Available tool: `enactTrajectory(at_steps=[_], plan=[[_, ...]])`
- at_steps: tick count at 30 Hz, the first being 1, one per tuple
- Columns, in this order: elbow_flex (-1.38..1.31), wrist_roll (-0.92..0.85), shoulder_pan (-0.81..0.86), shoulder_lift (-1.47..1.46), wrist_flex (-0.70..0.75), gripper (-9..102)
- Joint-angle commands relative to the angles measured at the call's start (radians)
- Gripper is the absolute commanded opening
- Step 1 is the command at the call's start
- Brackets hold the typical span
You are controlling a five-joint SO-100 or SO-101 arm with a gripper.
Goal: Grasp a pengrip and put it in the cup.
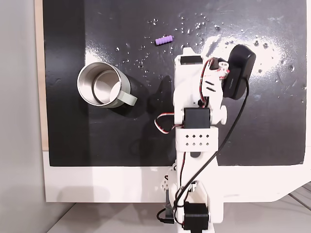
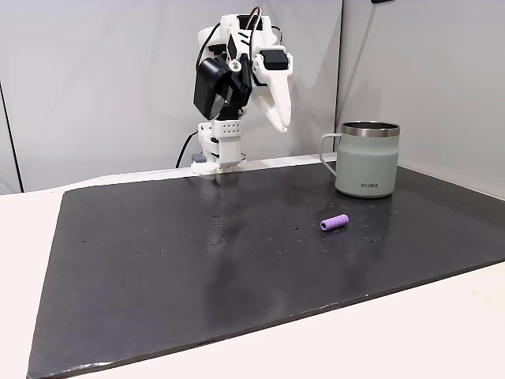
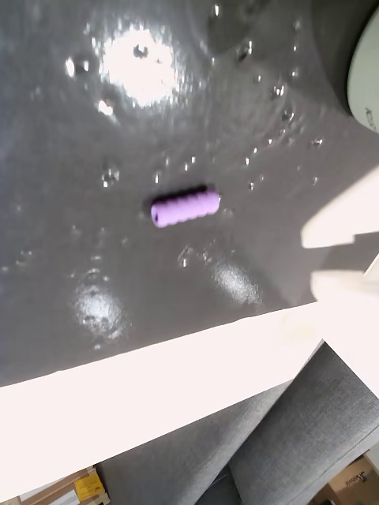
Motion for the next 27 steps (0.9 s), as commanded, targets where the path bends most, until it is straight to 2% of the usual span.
enactTrajectory(at_steps=[1, 14, 20, 24, 27], plan=[[-0.224, 0.005, -0.008, -0.13, 0.057, 0], [-0.669, 0.015, -0.052, -0.581, 0.27, 0], [-0.937, 0.055, -0.066, -0.818, 0.426, 0], [-1.147, 0.084, -0.067, -0.976, 0.545, 5], [-1.285, 0.101, -0.071, -1.069, 0.617, 14]])
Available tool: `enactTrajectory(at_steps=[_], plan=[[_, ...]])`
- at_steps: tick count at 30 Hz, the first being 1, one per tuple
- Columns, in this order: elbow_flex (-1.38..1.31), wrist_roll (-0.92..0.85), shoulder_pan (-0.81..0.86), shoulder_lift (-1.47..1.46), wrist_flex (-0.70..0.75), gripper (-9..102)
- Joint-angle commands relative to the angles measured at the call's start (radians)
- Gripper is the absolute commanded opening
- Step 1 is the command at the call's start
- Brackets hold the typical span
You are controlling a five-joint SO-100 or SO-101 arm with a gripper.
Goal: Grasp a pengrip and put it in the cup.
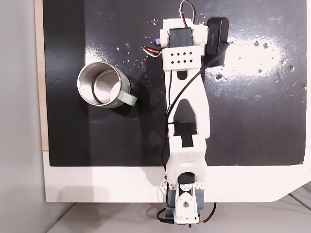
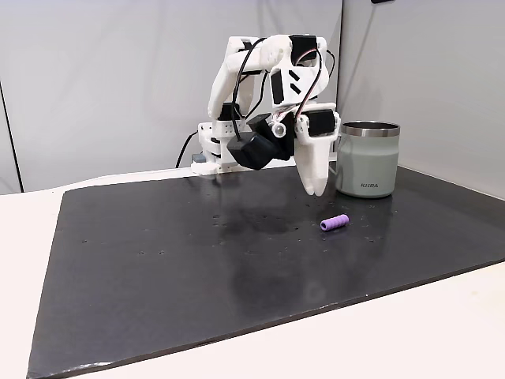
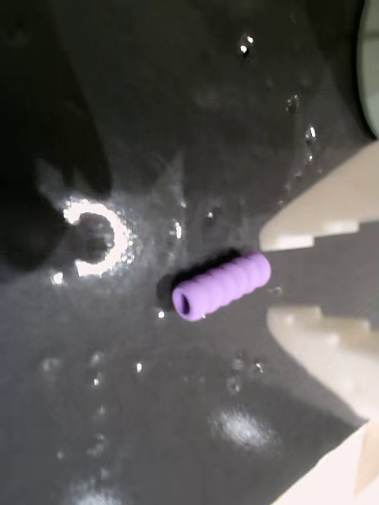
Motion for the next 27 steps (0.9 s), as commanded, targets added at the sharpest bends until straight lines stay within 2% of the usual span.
enactTrajectory(at_steps=[1, 3, 10, 27], plan=[[-0.216, 0.018, -0.012, -0.06, 0.08, 16], [-0.304, 0.023, -0.015, -0.115, 0.12, 18], [-0.377, 0.021, -0.032, -0.192, 0.124, 19], [-0.534, 0.008, -0.051, -0.38, 0.15, 15]])
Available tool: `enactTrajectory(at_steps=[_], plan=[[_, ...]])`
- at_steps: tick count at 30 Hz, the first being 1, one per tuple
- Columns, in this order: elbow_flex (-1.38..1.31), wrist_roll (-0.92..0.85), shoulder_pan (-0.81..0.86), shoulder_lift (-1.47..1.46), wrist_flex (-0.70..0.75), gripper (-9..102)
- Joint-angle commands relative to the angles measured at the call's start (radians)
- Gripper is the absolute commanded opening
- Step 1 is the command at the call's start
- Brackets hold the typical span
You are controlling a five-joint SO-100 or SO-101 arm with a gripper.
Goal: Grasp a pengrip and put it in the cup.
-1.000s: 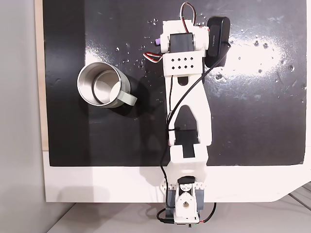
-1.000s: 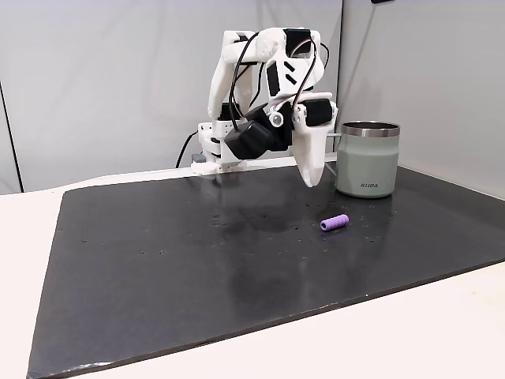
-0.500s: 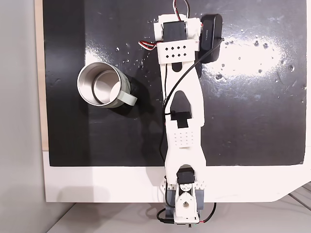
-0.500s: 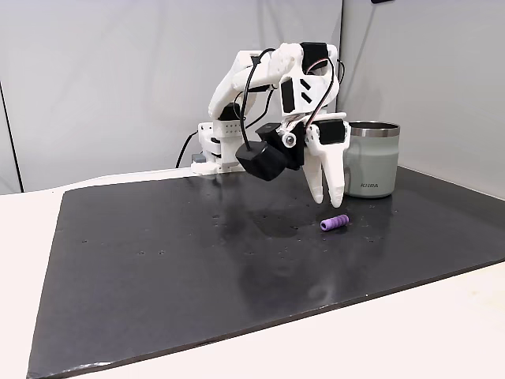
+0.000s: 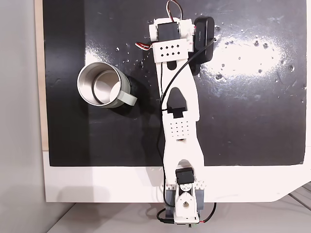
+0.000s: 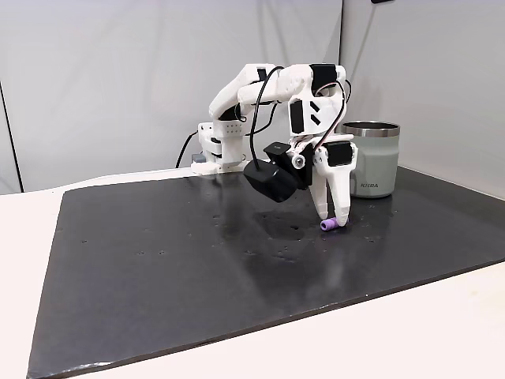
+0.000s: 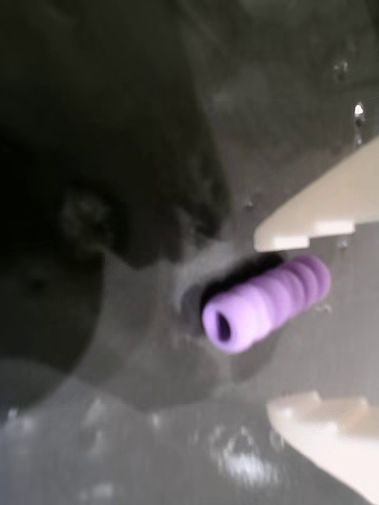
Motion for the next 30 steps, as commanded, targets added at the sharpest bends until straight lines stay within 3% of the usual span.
enactTrajectory(at_steps=[1, 11, 18, 30], plan=[[-0.071, -0.008, -0.005, -0.005, 0.015, 15], [-0.132, -0.011, 0.0, -0.075, 0.028, 1], [-0.15, -0.008, 0.002, -0.075, 0.057, 0], [0.097, 0.02, -0.031, 0.39, 0.06, 0]])
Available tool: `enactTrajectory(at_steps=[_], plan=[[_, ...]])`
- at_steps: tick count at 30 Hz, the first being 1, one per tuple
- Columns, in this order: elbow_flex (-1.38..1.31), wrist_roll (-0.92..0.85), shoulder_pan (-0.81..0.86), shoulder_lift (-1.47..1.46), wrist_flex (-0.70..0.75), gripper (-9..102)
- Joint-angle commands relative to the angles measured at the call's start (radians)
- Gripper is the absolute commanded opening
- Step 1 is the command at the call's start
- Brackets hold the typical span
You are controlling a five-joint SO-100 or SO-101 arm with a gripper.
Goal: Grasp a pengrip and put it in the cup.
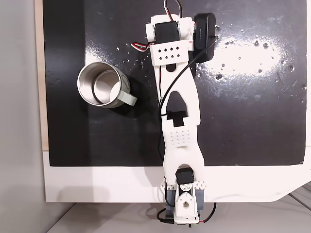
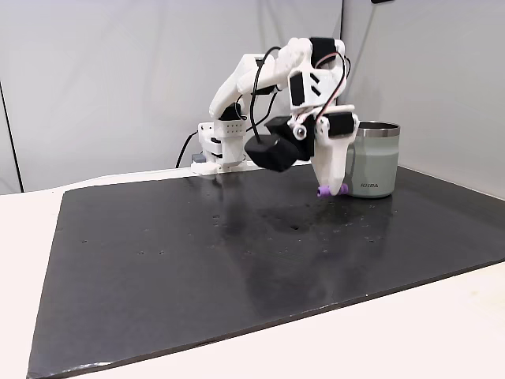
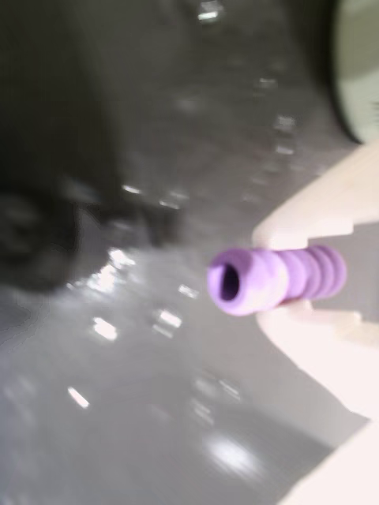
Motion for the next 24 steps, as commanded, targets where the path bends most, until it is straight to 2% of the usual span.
enactTrajectory(at_steps=[1, 13, 24], plan=[[0.061, 0.014, -0.021, 0.238, -0.008, 0], [0.342, -0.018, -0.152, 0.721, -0.031, 0], [0.543, -0.086, -0.327, 0.818, -0.035, 0]])
